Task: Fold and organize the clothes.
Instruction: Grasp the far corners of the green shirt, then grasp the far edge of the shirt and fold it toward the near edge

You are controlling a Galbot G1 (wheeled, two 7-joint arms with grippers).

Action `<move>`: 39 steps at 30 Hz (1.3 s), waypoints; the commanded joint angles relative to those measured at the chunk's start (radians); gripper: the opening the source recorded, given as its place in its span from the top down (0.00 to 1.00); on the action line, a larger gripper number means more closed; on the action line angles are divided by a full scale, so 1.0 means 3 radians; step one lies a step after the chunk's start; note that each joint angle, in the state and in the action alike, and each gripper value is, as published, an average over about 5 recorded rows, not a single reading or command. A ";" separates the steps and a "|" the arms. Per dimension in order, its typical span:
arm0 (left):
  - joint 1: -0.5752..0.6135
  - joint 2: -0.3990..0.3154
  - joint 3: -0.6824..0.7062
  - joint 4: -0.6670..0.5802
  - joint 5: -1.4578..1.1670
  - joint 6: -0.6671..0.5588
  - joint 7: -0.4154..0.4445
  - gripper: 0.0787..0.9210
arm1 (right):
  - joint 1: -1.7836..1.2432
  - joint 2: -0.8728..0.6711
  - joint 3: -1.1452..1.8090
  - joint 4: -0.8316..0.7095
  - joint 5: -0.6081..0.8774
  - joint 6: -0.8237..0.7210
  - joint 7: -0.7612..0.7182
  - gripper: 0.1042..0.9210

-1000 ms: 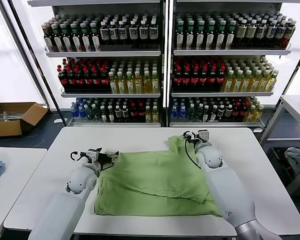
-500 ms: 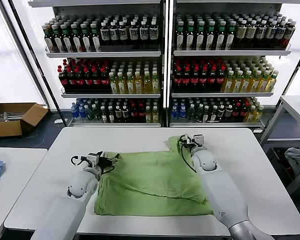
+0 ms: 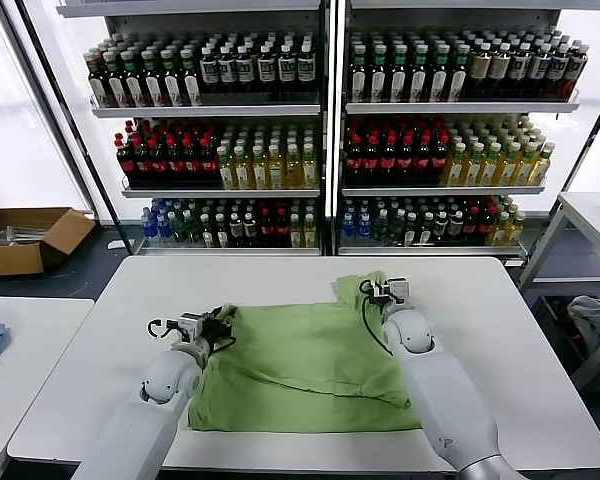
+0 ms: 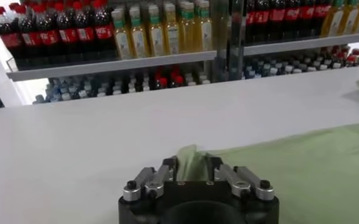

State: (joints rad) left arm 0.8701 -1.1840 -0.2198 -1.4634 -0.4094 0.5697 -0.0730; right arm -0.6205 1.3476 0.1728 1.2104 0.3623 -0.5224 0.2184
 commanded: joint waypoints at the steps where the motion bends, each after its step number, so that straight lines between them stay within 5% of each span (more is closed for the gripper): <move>1: 0.0034 -0.0011 -0.0013 0.0013 -0.0032 -0.0018 -0.0009 0.80 | -0.0122 -0.0011 0.0005 0.0239 0.0011 -0.0019 0.0002 0.79; 8: 0.0046 -0.0014 -0.0040 -0.0055 -0.0042 -0.0289 0.0026 0.98 | -0.0204 -0.0053 0.0070 0.0570 0.0077 0.0007 0.0002 0.99; 18: 0.0167 0.0003 -0.0080 -0.0377 -0.0023 -0.0696 0.0115 0.99 | -0.0399 -0.0117 0.0184 0.1227 0.0114 0.0094 0.0010 1.00; 39: 0.0858 0.0131 -0.0372 -0.1349 0.0043 -0.0760 0.0112 0.99 | -0.1649 -0.0299 0.0470 0.2635 0.0030 0.0171 0.0122 1.00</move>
State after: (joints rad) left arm 1.0213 -1.1517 -0.3016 -1.7260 -0.4086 0.3612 -0.0434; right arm -0.9477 1.2682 0.2897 1.7990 0.3771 -0.4745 0.2441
